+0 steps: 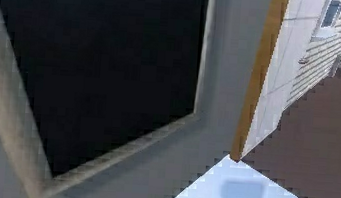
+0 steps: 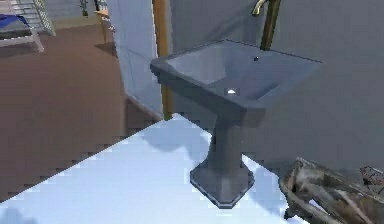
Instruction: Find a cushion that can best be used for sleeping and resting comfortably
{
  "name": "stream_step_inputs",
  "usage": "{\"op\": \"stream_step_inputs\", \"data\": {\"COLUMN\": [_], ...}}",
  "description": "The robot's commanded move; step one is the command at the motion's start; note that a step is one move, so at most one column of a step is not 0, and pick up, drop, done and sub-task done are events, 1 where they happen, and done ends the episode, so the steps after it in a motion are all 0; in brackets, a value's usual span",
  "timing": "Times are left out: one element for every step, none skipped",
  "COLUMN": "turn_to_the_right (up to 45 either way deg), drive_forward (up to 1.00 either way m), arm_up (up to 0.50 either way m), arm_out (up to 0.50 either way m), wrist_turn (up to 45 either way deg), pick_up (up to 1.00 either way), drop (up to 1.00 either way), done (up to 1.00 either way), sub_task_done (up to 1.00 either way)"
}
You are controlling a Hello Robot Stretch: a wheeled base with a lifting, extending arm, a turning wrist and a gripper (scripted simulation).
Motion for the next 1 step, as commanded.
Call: {"op": "stream_step_inputs", "data": {"turn_to_the_right": [45.0], "drive_forward": [0.0], "arm_up": [0.0], "arm_out": [0.0], "wrist_turn": [0.0], "pick_up": [0.0], "drop": [0.0], "done": [0.0], "sub_task_done": [0.0]}}
